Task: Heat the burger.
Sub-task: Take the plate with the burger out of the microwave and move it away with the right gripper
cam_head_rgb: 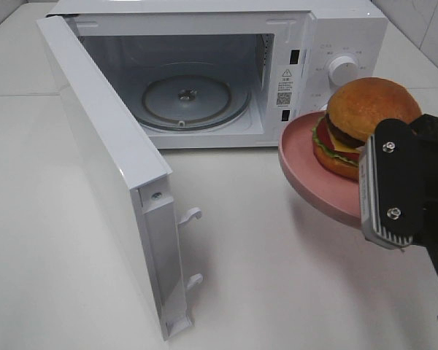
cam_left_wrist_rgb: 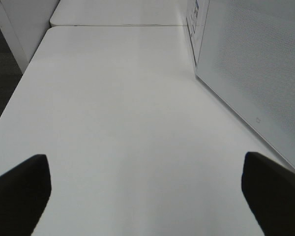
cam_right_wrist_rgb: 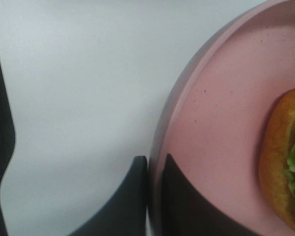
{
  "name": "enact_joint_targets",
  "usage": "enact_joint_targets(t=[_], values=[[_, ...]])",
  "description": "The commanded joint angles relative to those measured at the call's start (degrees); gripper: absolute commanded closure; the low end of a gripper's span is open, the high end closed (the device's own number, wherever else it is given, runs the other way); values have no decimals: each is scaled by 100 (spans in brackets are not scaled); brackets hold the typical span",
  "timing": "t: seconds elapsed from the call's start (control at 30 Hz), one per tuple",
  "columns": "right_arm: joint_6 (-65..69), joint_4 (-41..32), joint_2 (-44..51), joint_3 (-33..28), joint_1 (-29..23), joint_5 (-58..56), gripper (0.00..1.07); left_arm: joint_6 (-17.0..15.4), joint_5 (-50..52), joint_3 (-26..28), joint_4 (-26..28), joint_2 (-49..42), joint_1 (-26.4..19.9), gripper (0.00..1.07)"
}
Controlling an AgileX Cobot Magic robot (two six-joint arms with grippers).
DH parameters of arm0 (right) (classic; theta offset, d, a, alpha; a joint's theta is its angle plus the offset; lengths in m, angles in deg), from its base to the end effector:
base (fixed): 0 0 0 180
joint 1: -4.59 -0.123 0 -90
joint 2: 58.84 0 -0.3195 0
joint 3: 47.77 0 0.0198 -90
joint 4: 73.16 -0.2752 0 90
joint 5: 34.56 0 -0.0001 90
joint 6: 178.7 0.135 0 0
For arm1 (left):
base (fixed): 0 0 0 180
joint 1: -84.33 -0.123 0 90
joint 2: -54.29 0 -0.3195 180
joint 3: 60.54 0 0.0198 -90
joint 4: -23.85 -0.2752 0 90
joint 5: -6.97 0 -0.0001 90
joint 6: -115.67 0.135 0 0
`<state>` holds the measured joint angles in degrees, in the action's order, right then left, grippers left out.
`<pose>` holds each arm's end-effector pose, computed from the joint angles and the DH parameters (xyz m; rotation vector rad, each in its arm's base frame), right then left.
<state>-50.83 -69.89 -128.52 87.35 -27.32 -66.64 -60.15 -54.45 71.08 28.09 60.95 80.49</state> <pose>0.1904 0.1138 0.2135 -1.7572 1.8748 -0.1918 0.0180 -0.0076 0.2740 0.0109 2.0304 -0.0001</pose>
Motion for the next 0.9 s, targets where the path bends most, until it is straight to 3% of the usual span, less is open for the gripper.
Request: enact_joint_targets(t=[0.03, 0.5, 0.9], values=[[344, 264, 183, -17, 115, 115, 107, -29, 11, -11, -17, -34, -11, 6], [1547, 842, 332, -275, 882, -80, 107, -29, 11, -11, -17, -34, -11, 6], [3197, 1925, 321, -361, 2028, -40, 107, -29, 11, -11, -17, -34, -11, 6]])
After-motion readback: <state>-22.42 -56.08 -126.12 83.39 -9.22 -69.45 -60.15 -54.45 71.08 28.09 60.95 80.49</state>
